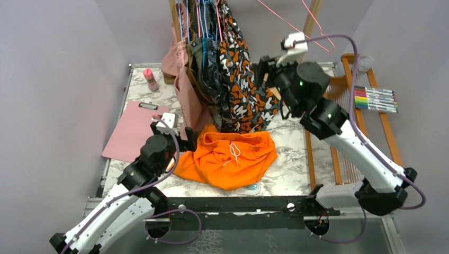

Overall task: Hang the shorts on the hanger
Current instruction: Pick up the hanger from the clothesline.

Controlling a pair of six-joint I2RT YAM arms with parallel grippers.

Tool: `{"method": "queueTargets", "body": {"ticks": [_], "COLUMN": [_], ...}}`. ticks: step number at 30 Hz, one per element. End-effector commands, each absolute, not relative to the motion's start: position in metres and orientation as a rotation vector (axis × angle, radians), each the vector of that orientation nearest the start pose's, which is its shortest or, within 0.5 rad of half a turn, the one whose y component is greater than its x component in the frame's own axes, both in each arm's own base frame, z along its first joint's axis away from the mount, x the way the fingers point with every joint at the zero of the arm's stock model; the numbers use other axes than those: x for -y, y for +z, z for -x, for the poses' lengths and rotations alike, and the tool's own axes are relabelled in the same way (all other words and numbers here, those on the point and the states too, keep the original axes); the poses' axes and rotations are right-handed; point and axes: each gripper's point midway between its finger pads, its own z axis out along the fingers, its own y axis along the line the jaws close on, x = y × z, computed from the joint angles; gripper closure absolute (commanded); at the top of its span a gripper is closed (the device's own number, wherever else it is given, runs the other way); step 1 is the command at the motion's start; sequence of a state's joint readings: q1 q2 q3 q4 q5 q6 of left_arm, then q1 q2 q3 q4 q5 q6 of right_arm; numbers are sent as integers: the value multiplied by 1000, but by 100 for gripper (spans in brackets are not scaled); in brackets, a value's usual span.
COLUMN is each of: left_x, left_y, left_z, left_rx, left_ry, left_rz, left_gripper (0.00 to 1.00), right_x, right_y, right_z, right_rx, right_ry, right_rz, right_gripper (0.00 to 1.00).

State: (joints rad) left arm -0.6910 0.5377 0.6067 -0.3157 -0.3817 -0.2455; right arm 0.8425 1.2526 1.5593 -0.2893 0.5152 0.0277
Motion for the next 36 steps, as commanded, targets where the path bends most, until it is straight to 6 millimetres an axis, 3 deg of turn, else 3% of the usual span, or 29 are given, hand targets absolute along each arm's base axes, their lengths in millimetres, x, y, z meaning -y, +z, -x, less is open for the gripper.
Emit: {"method": "queueTargets", "body": {"ticks": [1,4,9,12,17,22,26,30,36], "left_x": [121,117,119,119,122,130,132,133,133], "left_y": [259,259,256,254,251,248,245,241,238], "left_z": [-229,-229,-228,-228,-228,-230,-232,-232,-233], "left_rx": [-1633,-1637,-1662,-1666,-1680,-1693,-1703,-1718,-1730], "left_ry": [-387,-369,-377,-378,-387,-400,-388,-389,-379], "left_rz": [-159,-141,-140,-138,-153,-187,-201,-209,-214], "left_gripper": [1,1,1,1,1,1,1,1,1], "right_x": [-249,-247,-193,-149,-78,-34,-17,-11,-9], "right_y": [485,504,518,511,493,474,476,483,492], "right_z": [-330,-342,-384,-405,-422,-436,-443,-456,-465], "right_rx": [-1525,-1478,-1487,-1503,-1470,-1384,-1287,-1243,-1187], "right_ry": [280,323,384,375,341,322,334,315,334], "right_rz": [311,258,77,-36,-184,-249,-210,-141,-33], "right_gripper": [30,30,30,31,31,31,28,22,21]}}
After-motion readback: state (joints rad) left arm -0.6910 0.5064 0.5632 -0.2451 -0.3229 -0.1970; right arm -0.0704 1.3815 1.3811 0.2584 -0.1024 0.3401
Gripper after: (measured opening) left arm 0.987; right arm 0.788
